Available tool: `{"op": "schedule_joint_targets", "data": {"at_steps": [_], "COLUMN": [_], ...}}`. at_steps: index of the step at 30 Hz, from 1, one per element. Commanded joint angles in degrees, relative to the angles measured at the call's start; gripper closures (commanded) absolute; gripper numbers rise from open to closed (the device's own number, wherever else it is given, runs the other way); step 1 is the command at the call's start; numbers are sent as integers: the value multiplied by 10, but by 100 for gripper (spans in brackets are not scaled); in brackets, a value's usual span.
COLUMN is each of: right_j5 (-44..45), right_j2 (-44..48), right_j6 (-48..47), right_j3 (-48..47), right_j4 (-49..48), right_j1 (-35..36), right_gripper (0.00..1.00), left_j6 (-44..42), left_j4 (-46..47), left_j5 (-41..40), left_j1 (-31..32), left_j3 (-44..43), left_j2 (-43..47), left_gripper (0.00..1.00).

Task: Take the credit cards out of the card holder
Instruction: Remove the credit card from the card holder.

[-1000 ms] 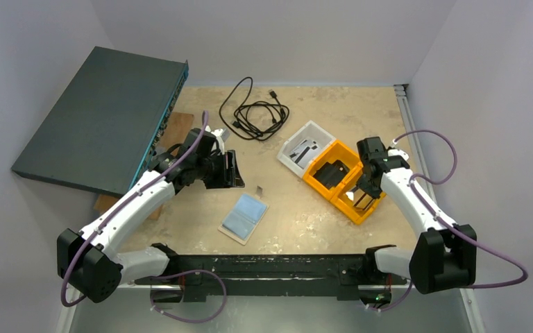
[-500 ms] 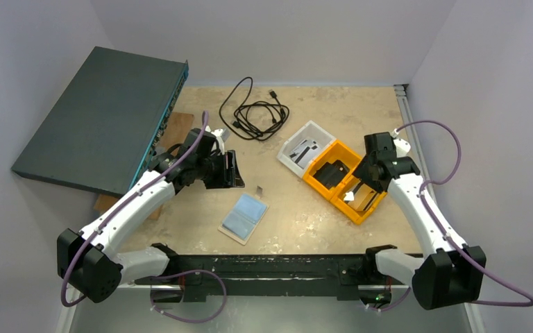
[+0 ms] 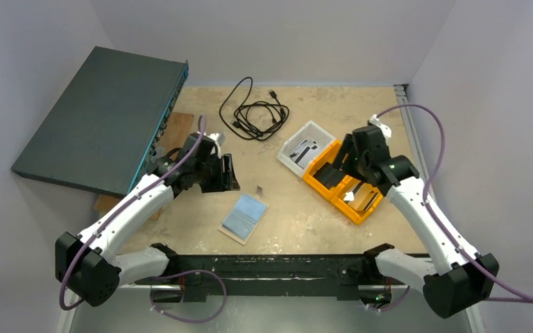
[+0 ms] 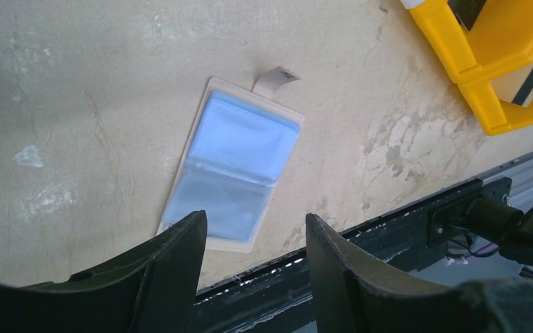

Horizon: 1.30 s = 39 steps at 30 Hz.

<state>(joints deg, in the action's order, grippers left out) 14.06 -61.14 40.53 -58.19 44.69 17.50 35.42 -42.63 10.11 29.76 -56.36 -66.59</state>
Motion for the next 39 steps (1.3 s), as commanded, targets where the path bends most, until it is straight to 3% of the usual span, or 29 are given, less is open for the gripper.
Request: {"op": "schedule_joint_targets", "data": {"at_steps": [1, 8, 15, 30, 39], "right_j5": [25, 18, -31, -94, -78], "right_j2": [-28, -94, -191, -360, -403], "right_j6": [13, -7, -66, -141, -171], "right_j3": [-47, -57, -73, -92, -110], "right_j4": [-43, -137, -224, -329, -335], "right_j1": [104, 233, 314, 382, 416], "right_gripper": [33, 28, 24, 24, 33], "left_j6": [24, 58, 98, 150, 148], "left_j4": [-18, -43, -59, -77, -79], "left_j5": [-56, -99, -140, -147, -145], "left_j1": [0, 1, -2, -16, -28], "left_j3": [17, 52, 94, 151, 159], "left_j2": [30, 61, 92, 132, 136], "left_gripper": [45, 45, 44, 44, 44]}}
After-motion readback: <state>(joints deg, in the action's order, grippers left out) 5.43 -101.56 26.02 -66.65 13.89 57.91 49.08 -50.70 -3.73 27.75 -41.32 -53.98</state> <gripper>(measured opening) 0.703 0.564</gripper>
